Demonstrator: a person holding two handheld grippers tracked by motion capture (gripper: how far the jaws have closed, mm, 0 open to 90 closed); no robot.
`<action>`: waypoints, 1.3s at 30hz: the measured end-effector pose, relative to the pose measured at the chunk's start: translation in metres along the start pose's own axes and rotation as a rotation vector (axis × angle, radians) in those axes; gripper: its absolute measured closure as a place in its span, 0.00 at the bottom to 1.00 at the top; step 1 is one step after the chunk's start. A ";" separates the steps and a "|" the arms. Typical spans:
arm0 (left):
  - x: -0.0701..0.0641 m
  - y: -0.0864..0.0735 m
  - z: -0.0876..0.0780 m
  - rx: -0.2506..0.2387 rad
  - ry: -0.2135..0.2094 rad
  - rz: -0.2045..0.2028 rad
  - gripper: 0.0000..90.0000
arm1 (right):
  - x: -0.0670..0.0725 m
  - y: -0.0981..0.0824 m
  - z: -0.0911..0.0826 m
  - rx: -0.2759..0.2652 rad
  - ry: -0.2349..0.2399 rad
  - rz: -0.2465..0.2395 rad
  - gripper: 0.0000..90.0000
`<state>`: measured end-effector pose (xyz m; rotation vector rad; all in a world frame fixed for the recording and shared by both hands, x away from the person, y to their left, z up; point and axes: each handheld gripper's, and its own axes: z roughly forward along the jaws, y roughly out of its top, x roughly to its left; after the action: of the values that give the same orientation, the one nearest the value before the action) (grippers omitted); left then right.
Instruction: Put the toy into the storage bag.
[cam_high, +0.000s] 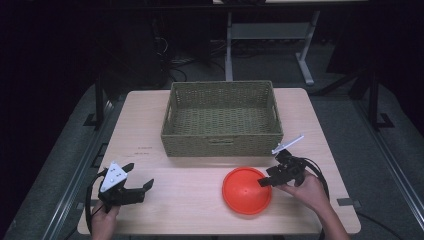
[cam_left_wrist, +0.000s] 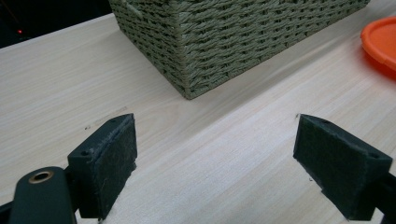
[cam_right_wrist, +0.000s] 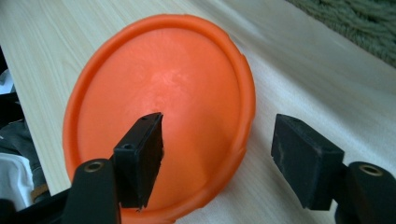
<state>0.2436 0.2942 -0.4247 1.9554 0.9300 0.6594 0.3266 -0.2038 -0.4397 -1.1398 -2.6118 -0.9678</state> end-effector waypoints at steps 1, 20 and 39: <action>0.000 0.000 0.000 0.001 -0.001 0.003 0.14 | 0.000 -0.001 0.000 -0.002 0.006 0.004 0.39; -0.001 0.001 0.002 0.004 -0.002 0.009 0.14 | -0.003 -0.008 0.015 0.035 0.042 0.015 0.57; -0.002 0.003 0.004 -0.002 -0.003 0.019 0.14 | 0.004 0.008 -0.001 -0.045 0.067 0.035 0.90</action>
<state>0.2457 0.2896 -0.4245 1.9658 0.9094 0.6679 0.3289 -0.1981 -0.4334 -1.1387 -2.5222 -1.0445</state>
